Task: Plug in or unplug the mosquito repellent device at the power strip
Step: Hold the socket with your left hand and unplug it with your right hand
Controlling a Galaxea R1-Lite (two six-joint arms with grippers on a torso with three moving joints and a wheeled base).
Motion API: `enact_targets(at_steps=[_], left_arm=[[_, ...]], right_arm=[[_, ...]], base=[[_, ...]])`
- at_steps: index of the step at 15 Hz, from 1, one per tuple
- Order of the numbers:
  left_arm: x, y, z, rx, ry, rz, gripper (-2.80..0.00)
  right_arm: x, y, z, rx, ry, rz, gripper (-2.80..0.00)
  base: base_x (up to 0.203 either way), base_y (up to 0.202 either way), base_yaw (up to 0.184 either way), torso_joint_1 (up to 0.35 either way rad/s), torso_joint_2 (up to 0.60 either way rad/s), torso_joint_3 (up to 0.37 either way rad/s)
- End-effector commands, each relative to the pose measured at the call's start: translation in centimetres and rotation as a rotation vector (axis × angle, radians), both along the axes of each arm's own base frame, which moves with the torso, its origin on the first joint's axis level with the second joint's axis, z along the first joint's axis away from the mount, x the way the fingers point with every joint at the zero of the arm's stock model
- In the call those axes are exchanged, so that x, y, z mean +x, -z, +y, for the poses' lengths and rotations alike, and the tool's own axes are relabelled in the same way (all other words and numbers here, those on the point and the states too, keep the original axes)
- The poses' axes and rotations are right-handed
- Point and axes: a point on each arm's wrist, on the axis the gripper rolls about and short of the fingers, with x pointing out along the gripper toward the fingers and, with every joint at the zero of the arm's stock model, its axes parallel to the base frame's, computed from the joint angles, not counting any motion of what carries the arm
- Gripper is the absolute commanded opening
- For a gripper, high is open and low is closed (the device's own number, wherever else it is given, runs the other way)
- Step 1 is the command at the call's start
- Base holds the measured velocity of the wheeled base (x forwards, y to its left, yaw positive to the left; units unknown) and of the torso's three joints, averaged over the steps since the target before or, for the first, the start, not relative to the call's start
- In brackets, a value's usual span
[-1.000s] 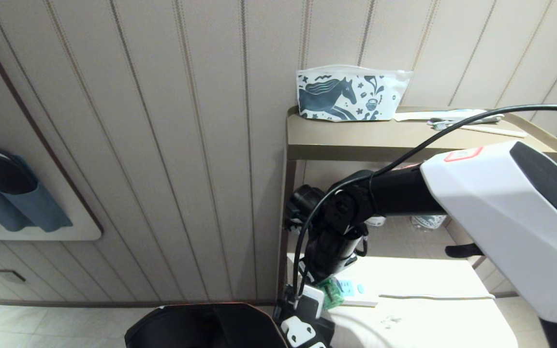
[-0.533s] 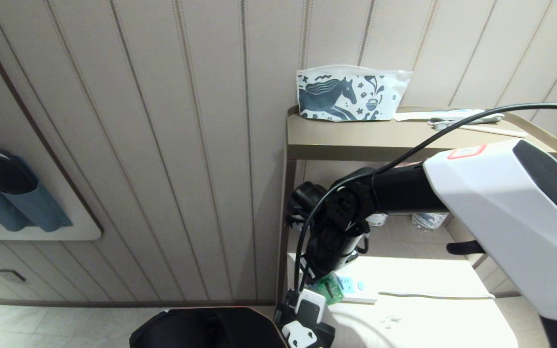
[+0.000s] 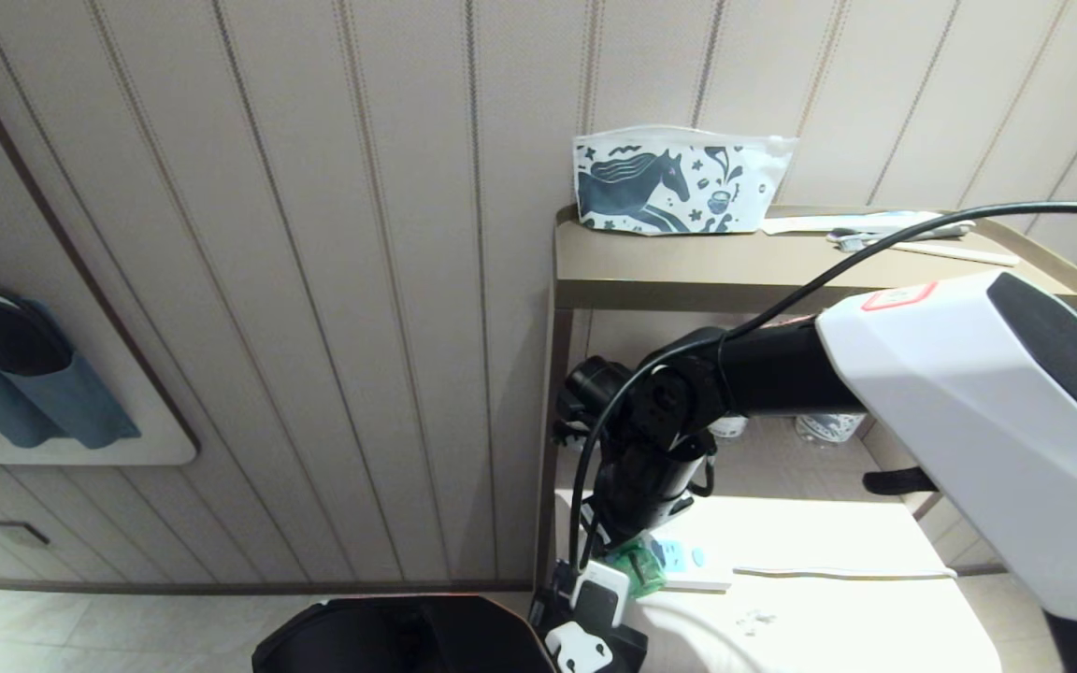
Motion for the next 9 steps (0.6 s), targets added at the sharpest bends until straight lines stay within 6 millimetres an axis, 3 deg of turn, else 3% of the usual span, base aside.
enact_targets(at_steps=[1, 9], left_arm=[[0.01, -0.46, 0.0, -0.037, -0.004, -0.017, -2.8], [-0.04, -0.42, 0.1, -0.033, -0.004, -0.015, -2.8]], right_arm=[[-0.24, -0.24, 0.07, -0.002, -0.004, -0.002, -2.8], [-0.87, -0.47, -0.23, -0.002, 0.008, 0.01, -2.8]], base=[[0.0, 0.0, 0.0, 0.0, 0.0, 0.0], [0.0, 0.0, 0.0, 0.0, 0.0, 0.0]])
